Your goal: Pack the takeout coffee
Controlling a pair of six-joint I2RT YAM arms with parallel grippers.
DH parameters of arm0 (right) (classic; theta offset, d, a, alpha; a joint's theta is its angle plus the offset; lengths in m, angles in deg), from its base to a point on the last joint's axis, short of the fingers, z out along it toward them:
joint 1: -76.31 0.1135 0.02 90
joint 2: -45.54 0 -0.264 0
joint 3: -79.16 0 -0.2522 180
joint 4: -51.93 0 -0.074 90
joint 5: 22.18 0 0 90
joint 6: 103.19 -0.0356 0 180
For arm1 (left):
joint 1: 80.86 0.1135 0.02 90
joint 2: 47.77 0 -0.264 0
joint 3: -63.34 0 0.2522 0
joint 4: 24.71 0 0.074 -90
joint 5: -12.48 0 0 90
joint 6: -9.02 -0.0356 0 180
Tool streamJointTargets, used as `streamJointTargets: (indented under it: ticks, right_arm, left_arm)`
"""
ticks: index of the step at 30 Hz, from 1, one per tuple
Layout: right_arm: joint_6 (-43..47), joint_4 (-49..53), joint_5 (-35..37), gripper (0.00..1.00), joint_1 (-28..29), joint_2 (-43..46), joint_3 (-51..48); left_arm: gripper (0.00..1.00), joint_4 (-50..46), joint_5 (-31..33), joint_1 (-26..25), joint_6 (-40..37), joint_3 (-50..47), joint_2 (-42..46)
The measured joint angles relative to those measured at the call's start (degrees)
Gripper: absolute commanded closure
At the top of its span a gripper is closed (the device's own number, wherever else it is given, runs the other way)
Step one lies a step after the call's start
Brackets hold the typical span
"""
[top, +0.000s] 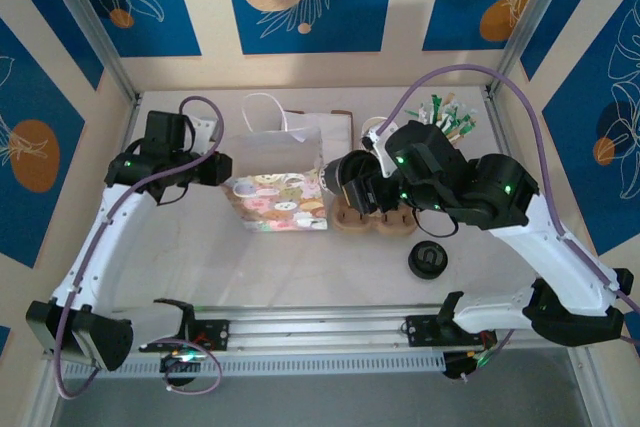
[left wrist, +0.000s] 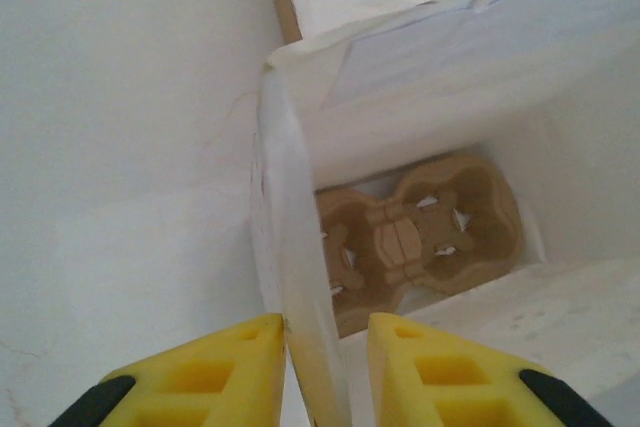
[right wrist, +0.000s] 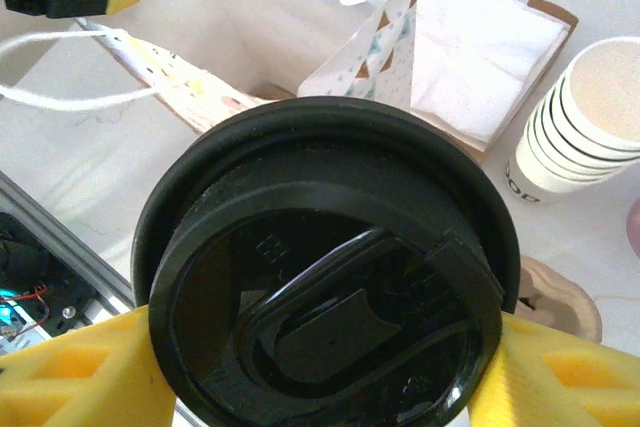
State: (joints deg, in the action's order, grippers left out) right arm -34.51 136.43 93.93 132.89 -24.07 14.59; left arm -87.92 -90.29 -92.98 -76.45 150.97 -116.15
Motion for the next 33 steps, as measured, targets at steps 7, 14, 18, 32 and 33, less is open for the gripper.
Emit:
streamJointTargets:
  ticks: [7, 14, 18, 32, 33]
  right_arm:
    - [1.9, -0.7, 0.0, 0.33, 0.5, 0.0, 0.2]
    - [3.6, -0.9, -0.3, 0.32, 0.8, 0.2, 0.6]
    - [4.5, -1.3, -0.8, 0.32, 0.9, 1.0, 0.9]
    - [6.1, -3.4, -2.4, 0.32, 1.2, 3.5, 2.3]
    - [6.1, -3.5, -2.4, 0.32, 1.3, 3.4, 2.3]
  left_arm:
    - [1.00, -4.1, 1.1, 0.0, -4.1, 6.1, 0.1]
    - [1.00, -7.6, -2.4, 0.0, -5.2, 6.3, 3.2]
    - [1.00, -9.6, -6.0, 0.0, -5.2, 6.3, 5.3]
    - [1.00, -8.0, -22.2, 0.0, -3.4, 4.0, 7.9]
    - [1.00, -7.6, -22.8, 0.0, -3.0, 3.8, 7.0]
